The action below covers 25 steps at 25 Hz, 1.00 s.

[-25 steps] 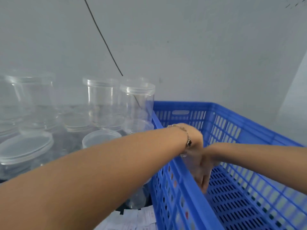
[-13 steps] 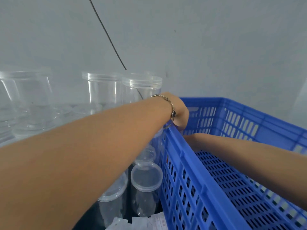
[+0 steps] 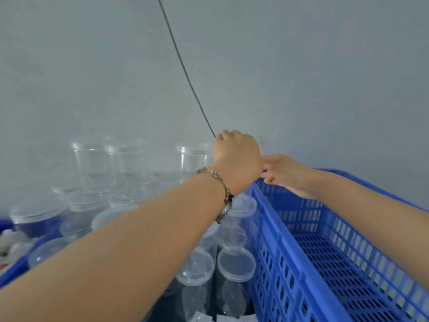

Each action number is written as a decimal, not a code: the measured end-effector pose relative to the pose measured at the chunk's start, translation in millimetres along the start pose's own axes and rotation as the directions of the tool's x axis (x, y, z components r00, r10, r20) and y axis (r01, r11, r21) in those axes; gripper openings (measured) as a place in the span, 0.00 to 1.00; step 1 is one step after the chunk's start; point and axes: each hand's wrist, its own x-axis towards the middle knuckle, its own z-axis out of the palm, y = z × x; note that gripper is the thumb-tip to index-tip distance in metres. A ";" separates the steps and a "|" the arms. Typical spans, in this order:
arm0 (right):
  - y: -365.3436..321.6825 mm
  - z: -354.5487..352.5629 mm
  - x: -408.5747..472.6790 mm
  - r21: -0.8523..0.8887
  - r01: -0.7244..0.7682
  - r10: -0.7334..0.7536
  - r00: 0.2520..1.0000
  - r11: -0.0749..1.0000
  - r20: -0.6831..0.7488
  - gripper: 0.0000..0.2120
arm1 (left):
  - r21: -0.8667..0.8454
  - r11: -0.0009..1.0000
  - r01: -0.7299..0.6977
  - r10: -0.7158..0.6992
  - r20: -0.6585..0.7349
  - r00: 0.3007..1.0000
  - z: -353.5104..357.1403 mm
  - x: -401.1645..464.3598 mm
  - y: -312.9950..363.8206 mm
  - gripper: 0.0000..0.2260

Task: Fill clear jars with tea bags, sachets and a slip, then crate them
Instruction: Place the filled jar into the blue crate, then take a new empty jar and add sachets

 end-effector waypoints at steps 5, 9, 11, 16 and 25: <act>-29.8 26.6 -20.2 0.014 -0.023 0.024 0.995 1.000 -0.092 0.14 | 0.006 1.000 -0.014 0.013 0.053 0.999 7.5 -21.3 -13.8 0.23; -48.8 22.0 -58.7 0.054 0.072 -0.064 0.989 0.996 -0.136 0.11 | -0.228 0.969 -0.094 0.083 -0.057 0.995 -33.9 -50.6 -31.2 0.29; -55.7 23.7 -85.4 0.043 0.158 -0.157 0.987 0.987 -0.012 0.23 | -0.395 0.910 -0.123 0.115 -0.045 0.992 -49.7 -76.2 -46.5 0.39; -54.8 89.3 -152.5 -0.054 0.249 -0.232 0.950 0.967 0.209 0.42 | -0.462 0.872 -0.163 0.272 0.180 0.945 -61.1 -159.0 -87.5 0.42; -18.6 306.1 -214.7 -0.045 0.395 -0.398 0.912 0.918 -0.101 0.26 | -0.104 0.934 0.343 -0.309 0.252 0.917 0.5 -302.0 -128.8 0.34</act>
